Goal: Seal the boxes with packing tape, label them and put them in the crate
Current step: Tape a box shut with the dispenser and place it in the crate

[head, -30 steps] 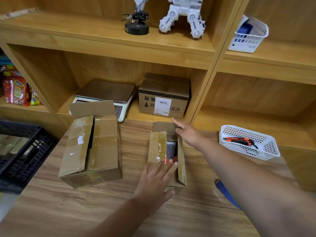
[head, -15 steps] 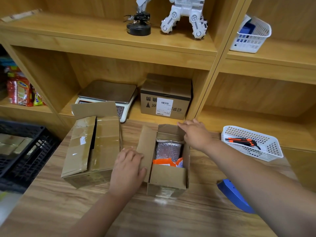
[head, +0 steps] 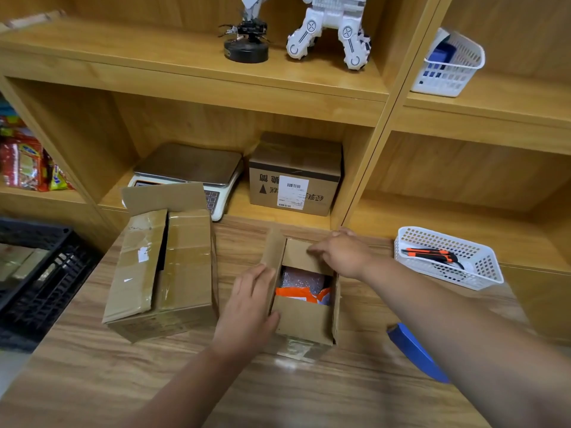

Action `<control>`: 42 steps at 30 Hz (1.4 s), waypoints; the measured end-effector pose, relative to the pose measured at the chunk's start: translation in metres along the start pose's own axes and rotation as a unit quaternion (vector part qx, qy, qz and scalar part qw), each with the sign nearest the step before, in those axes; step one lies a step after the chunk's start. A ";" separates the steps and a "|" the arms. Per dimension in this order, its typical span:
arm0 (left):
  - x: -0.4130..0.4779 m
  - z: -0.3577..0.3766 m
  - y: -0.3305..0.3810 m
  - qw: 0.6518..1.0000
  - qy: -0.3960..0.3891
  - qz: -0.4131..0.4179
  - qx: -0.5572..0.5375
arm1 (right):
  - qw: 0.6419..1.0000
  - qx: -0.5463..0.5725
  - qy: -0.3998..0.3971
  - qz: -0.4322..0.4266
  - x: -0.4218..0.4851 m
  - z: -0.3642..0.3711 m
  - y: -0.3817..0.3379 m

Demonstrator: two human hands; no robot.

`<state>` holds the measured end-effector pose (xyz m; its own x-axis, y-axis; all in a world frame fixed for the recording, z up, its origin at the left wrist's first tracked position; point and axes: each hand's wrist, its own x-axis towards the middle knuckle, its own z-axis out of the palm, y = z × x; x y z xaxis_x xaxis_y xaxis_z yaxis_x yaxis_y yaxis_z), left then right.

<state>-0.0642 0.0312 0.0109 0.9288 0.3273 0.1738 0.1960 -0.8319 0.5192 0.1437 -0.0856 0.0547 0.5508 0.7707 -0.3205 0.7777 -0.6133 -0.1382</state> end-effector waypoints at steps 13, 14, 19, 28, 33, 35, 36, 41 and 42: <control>-0.015 0.038 0.007 0.994 -0.092 0.041 -0.033 | 0.942 0.236 0.223 0.084 -0.015 0.073 -0.007; -0.015 0.040 0.006 0.994 -0.092 0.048 -0.031 | 0.946 0.231 0.213 0.081 -0.015 0.076 -0.006; -0.016 0.050 0.002 0.994 -0.087 0.057 -0.038 | 0.970 0.125 0.183 0.101 -0.014 0.075 0.003; -0.014 0.065 -0.010 0.987 -0.065 0.121 0.083 | 0.863 0.419 0.126 0.252 -0.019 0.084 -0.003; -0.014 0.068 -0.004 0.990 -0.051 0.113 0.074 | 0.841 0.479 0.142 0.208 -0.054 0.096 -0.018; -0.015 0.071 -0.003 0.991 -0.036 0.111 0.070 | 0.823 0.523 0.123 0.187 -0.069 0.103 -0.022; -0.016 0.071 -0.002 0.991 -0.029 0.114 0.068 | 0.817 0.534 0.109 0.187 -0.075 0.110 -0.021; -0.014 0.074 -0.003 0.992 -0.014 0.118 0.045 | 0.795 0.574 0.091 0.172 -0.099 0.124 -0.029; -0.015 0.075 -0.003 0.993 -0.015 0.111 0.034 | 0.793 0.575 0.098 0.175 -0.100 0.124 -0.029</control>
<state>-0.0548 -0.0048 -0.0560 0.9601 0.1209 0.2523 0.0064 -0.9110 0.4123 0.0280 -0.1664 -0.0256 0.7963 0.4612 -0.3914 -0.1618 -0.4610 -0.8725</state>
